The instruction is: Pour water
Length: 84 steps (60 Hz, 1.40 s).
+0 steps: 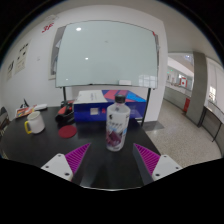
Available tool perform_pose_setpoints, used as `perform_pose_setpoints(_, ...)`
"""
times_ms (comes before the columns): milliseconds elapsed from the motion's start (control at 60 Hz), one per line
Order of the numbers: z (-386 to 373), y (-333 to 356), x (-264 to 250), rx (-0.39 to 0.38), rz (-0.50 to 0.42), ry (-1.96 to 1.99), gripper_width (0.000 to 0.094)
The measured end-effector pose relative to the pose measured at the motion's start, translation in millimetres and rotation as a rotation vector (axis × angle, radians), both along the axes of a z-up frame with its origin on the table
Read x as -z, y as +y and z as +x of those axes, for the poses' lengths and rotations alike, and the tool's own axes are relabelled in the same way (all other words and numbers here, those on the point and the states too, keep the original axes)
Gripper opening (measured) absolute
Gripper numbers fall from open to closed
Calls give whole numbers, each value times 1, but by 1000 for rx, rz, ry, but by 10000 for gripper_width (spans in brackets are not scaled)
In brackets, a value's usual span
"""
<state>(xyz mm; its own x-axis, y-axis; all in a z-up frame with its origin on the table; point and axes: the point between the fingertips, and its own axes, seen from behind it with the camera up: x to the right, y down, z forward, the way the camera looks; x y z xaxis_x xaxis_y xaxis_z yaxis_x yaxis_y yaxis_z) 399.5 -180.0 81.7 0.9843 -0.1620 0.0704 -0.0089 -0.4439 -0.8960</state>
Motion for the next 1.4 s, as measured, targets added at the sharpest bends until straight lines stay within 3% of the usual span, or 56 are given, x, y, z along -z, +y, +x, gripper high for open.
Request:
perform_pose_setpoints(217, 42, 100, 3, -25, 83, -3, 826)
perform_pose_setpoints(300, 44, 124, 7, -48, 96, -11, 709)
perform_pose_setpoints(333, 41, 129, 8, -60, 105, -14, 565)
perform_pose_setpoints(533, 41, 137, 7, -36, 126, -2, 416)
perform_pose_setpoints(683, 45, 139, -5, -8, 115, -102, 397)
perform_pose_setpoints(883, 49, 151, -97, 44, 154, -492, 398)
perform_pose_setpoints(1050, -7, 173, -206, 58, 234, -930, 398)
perform_pose_setpoints(1150, -73, 193, -248, -6, 257, -1236, 396)
perform_pose_setpoints(1233, -135, 213, -259, -106, 254, -1499, 396)
perform_pose_setpoints(1400, -249, 243, -215, -381, 223, -1904, 401)
